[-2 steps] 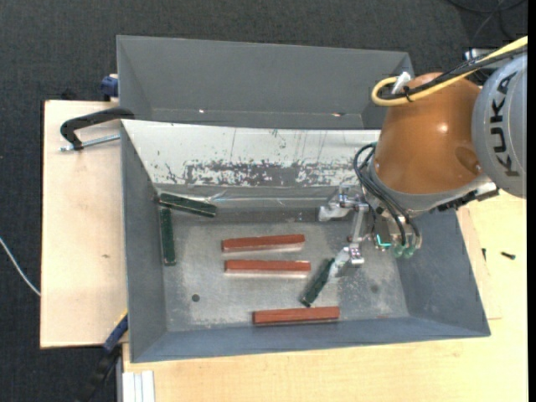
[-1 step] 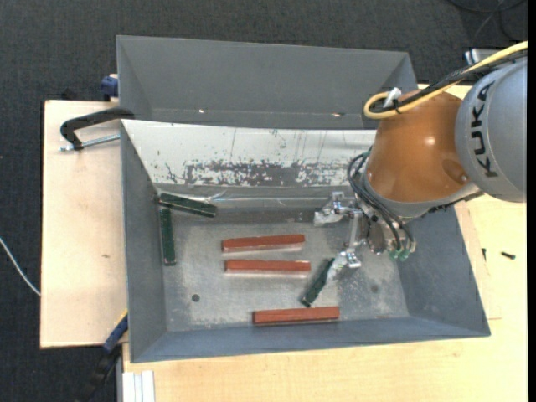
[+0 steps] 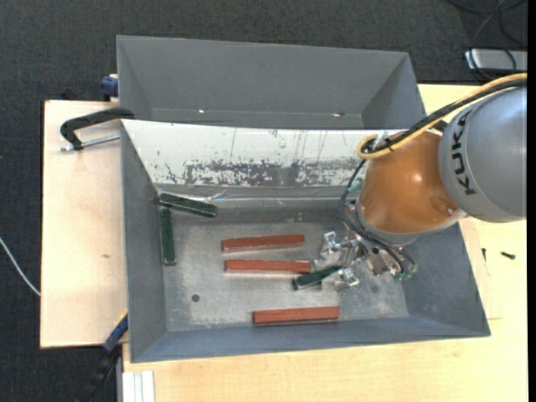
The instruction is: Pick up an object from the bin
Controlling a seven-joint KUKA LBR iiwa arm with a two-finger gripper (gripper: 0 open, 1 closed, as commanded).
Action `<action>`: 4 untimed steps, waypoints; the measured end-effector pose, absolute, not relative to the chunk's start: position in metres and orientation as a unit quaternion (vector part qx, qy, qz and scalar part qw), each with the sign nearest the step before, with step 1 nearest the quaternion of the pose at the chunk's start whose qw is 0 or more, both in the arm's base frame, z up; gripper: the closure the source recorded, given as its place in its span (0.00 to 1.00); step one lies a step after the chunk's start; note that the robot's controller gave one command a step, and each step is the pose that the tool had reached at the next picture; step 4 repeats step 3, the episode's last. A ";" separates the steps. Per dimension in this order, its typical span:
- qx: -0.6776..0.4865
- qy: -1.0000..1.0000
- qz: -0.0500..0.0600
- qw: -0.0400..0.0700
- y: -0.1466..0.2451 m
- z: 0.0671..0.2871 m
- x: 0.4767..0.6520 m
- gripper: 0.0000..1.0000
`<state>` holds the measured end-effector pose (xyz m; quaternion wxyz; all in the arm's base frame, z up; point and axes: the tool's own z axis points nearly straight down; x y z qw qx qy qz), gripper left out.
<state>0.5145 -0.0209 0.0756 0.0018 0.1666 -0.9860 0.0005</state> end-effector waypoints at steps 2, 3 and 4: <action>0.207 -0.978 0.002 0.003 -0.016 0.076 0.518 1.00; 0.225 -0.974 0.002 -0.007 -0.038 0.265 0.506 1.00; 0.225 -0.974 0.002 -0.007 -0.038 0.265 0.506 1.00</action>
Offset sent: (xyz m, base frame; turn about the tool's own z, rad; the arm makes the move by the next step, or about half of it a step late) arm 0.0109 0.0239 -0.0056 -0.2709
